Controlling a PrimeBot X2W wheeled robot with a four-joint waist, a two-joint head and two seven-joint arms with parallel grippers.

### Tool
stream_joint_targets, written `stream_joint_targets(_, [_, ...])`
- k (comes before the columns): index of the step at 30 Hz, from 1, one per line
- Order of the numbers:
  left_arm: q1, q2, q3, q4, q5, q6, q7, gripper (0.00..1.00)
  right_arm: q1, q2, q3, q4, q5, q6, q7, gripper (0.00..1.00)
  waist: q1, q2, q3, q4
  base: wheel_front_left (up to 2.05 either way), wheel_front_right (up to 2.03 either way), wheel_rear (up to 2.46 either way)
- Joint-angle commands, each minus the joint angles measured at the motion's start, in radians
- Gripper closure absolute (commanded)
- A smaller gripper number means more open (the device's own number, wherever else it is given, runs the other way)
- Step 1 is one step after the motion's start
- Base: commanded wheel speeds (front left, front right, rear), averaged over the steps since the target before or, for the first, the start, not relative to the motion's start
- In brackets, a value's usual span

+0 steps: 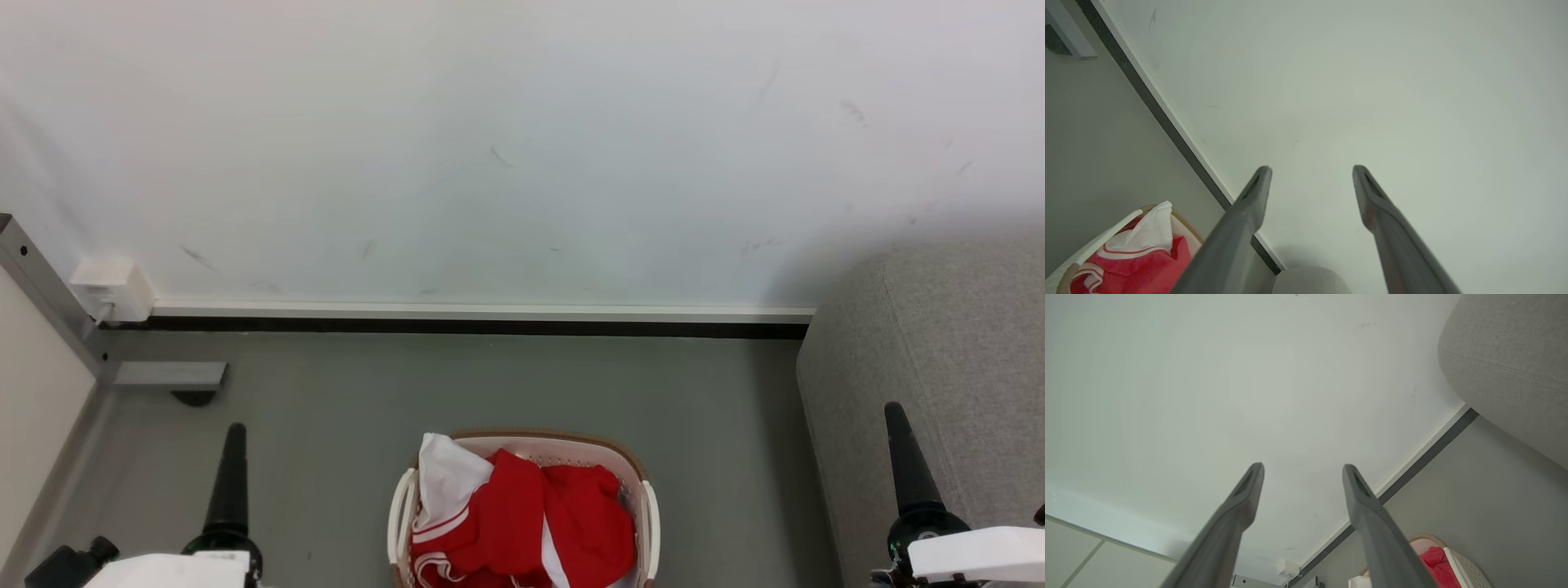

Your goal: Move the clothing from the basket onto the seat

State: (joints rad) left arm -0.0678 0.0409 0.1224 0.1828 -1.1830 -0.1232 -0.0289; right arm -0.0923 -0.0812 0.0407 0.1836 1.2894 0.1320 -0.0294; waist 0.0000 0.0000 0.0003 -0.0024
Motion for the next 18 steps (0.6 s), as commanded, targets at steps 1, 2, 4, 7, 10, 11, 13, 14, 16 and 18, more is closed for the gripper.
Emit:
stream_joint_targets(1, [-0.014, 0.006, 0.001, -0.021, 0.036, -0.005, -0.010, 0.00, -0.028, -0.013, 0.006, -0.022, -0.026, -0.001, -0.008, 0.00, 0.0000, 0.0000, 0.000, 0.000, 0.00, 0.00, 0.00])
stream_joint_targets(2, [-0.013, 0.006, -0.001, -0.025, 0.061, -0.005, -0.013, 0.00, -0.029, -0.015, 0.010, -0.026, -0.048, -0.001, -0.012, 0.00, 0.0000, 0.0000, 0.000, 0.000, 0.00, 0.00, 0.00])
stream_joint_targets(4, [-0.013, 0.006, 0.001, -0.033, 0.109, -0.005, -0.021, 0.00, -0.029, -0.016, 0.014, -0.031, -0.091, -0.001, -0.019, 0.00, 0.0000, 0.0000, 0.000, 0.000, 0.00, 0.00, 0.00])
stream_joint_targets(7, [-0.010, 0.007, -0.003, -0.043, 0.179, -0.005, -0.031, 0.00, -0.029, -0.014, 0.016, -0.037, -0.157, -0.001, -0.030, 0.00, 0.0000, 0.0000, 0.000, 0.000, 0.00, 0.00, 0.00])
stream_joint_targets(10, [-0.005, 0.007, -0.009, -0.053, 0.248, 0.002, -0.041, 0.00, -0.029, -0.020, 0.030, -0.041, -0.228, -0.001, -0.040, 0.00, 0.0000, 0.0000, -0.001, 0.000, 0.00, 0.00, 0.00])
stream_joint_targets(11, [-0.004, 0.007, -0.011, -0.057, 0.270, 0.006, -0.044, 0.00, -0.029, -0.022, 0.037, -0.042, -0.248, -0.001, -0.044, 0.00, 0.0000, 0.0000, -0.001, 0.000, 0.00, 0.00, 0.00])
stream_joint_targets(13, [-0.002, 0.007, -0.015, -0.061, 0.315, 0.013, -0.051, 0.00, -0.029, -0.026, 0.050, -0.044, -0.286, -0.001, -0.050, 0.00, 0.0000, 0.0000, -0.002, 0.000, 0.00, 0.00, 0.00])
stream_joint_targets(14, [-0.002, 0.007, -0.018, -0.064, 0.340, 0.015, -0.055, 0.00, -0.029, -0.028, 0.055, -0.044, -0.302, -0.001, -0.054, 0.00, 0.0000, 0.0000, -0.002, 0.000, 0.00, 0.00, 0.00])
stream_joint_targets(16, [0.000, 0.008, -0.024, -0.066, 0.388, 0.021, -0.061, 0.00, -0.029, -0.031, 0.064, -0.046, -0.330, -0.001, -0.060, 0.00, 0.0000, 0.0000, -0.003, 0.000, 0.00, 0.00, 0.00])
stream_joint_targets(18, [0.003, 0.008, -0.031, -0.069, 0.440, 0.025, -0.067, 0.00, -0.030, -0.037, 0.073, -0.047, -0.367, -0.001, -0.066, 0.00, 0.0000, 0.0000, -0.003, 0.000, 0.00, 0.00, 0.00])
